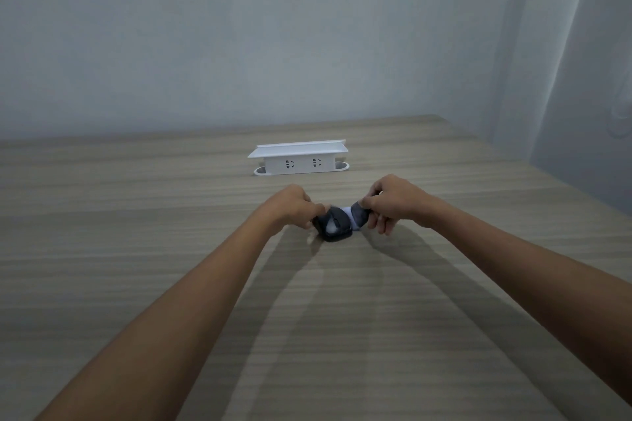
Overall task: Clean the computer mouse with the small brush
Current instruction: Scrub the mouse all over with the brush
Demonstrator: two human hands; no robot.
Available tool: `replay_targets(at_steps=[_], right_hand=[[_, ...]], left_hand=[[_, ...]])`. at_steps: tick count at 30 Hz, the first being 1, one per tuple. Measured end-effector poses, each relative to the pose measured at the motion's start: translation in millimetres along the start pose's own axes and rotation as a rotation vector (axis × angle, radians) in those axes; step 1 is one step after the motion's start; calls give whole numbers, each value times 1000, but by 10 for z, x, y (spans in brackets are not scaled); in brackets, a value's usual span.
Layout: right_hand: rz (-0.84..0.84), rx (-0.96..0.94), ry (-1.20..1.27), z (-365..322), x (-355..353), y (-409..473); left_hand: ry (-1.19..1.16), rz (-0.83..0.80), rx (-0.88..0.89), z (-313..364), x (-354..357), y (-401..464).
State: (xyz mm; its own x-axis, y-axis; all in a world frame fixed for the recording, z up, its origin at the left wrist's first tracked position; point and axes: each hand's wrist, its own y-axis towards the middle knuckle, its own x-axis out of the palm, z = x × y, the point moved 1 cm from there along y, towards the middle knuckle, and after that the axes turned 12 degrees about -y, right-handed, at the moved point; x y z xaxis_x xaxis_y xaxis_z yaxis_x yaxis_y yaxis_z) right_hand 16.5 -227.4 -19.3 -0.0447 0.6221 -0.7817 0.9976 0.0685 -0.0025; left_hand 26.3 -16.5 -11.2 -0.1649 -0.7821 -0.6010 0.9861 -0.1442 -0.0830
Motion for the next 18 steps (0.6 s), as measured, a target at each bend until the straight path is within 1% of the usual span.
replay_targets(at_steps=[3,8,12,14,18], right_hand=[[-63,-17,17,-38,8,-18],[-176,-56,9,-9,-2,-35],[-118,-77,10,38,-61,-84],[-91,-121,2,24,-40,-134],[-133,-224,-37,-24,42,-215]], left_hand=[[12,17,-14,30,39,-2],[40,-28,10,-40,70,28],[-30,-45,11,-117,72,27],[-78,-42,15,-147,78,34],[-120,-29,28,-176,88,52]])
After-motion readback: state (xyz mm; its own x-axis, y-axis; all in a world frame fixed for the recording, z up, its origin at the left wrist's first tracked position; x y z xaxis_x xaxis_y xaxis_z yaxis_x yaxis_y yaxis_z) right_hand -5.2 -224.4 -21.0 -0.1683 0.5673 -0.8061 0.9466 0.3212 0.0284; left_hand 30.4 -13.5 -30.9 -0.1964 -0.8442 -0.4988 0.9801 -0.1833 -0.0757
